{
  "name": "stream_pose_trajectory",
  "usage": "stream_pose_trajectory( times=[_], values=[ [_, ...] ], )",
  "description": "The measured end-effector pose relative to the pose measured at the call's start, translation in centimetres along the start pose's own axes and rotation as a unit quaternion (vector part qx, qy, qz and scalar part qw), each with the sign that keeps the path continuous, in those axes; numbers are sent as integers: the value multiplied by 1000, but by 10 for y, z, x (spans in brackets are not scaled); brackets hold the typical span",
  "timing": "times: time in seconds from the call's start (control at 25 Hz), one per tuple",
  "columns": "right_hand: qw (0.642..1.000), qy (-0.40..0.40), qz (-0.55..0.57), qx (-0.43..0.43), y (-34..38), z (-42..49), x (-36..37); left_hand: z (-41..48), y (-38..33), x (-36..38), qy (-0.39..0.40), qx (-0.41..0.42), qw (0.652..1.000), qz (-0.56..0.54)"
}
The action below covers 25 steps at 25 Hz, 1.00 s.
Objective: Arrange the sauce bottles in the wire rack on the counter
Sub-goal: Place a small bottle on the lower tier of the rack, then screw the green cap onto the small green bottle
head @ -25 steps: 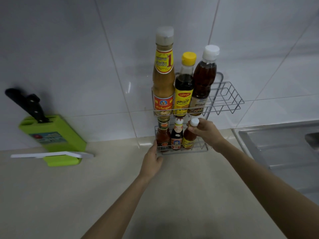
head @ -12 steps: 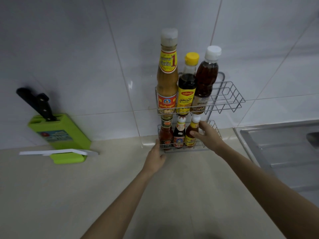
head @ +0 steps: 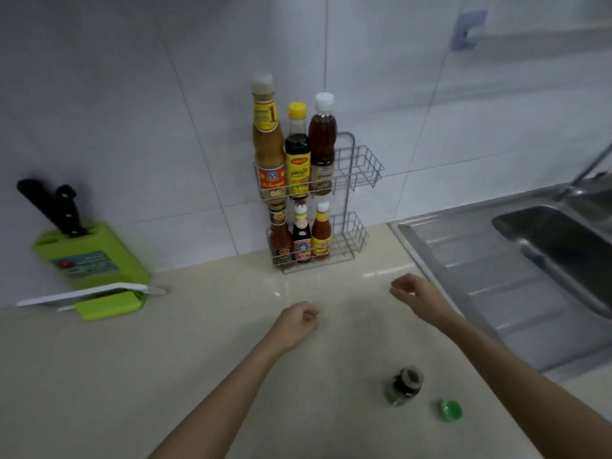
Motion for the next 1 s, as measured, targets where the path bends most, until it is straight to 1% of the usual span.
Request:
stream_pose_trajectory(
  times=[0.04, 0.08, 0.12, 0.16, 0.24, 0.32, 0.36, 0.4, 0.48, 0.56, 0.6, 0.64, 0.68, 0.72, 0.76, 0.8, 0.88, 0.92, 1.0],
  values=[
    [998, 9, -55, -8, -12, -25, -8, -10, -9, 20, 27, 17, 999, 5],
    [991, 28, -129, -33, -23, -47, -9, -18, -14, 38, 55, 29, 998, 4],
    [976, 50, -200, -66, -30, -64, -3, -25, -15, 51, 82, 39, 996, 8],
    [965, 58, -247, -63, -51, -97, -12, -39, -27, 82, 133, 63, 989, 21],
    [959, 72, -272, -44, -75, -137, -9, -58, -37, 117, 194, 89, 977, 27],
    [962, 72, -264, 10, -94, -171, -7, -77, -51, 151, 250, 78, 964, -31],
    [963, 70, -256, 39, -102, -184, -5, -85, -57, 164, 261, 66, 962, -56],
    [964, 65, -248, 68, -107, -193, -3, -88, -64, 173, 252, 66, 963, -63],
    [962, 63, -250, 90, -112, -201, 6, -88, -73, 177, 195, 80, 976, -57],
    [952, 60, -291, 74, -109, -202, 9, -91, -83, 174, 144, 97, 982, -71],
    [947, 58, -309, 66, -107, -201, 8, -94, -87, 172, 132, 106, 983, -71],
    [951, 46, -299, 67, -104, -203, 9, -98, -87, 170, 127, 112, 983, -65],
    [962, 27, -263, 72, -101, -204, 12, -101, -85, 168, 125, 116, 984, -58],
    [978, -7, -190, 84, -97, -205, 10, -103, -82, 165, 124, 122, 983, -56],
    [989, -46, -91, 108, -90, -206, 5, -105, -79, 162, 124, 126, 983, -55],
    [987, -87, 18, 134, -83, -207, -5, -106, -77, 159, 124, 126, 983, -56],
    [959, -141, 195, 151, -65, -202, -23, -108, -73, 152, 118, 115, 985, -59],
    [945, -140, 263, 132, -50, -197, -29, -109, -71, 150, 114, 108, 986, -60],
    [928, -115, 348, 67, -13, -188, -34, -113, -66, 144, 106, 93, 988, -65]
  ],
)
Point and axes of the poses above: each hand's wrist, its own z-axis towards the middle knuckle, its own x-axis out of the palm, y = z × x, the point moved 10 cm from there along z, towards the middle knuckle, and after that the axes turned 9 degrees about -y, right-handed, at the moved point
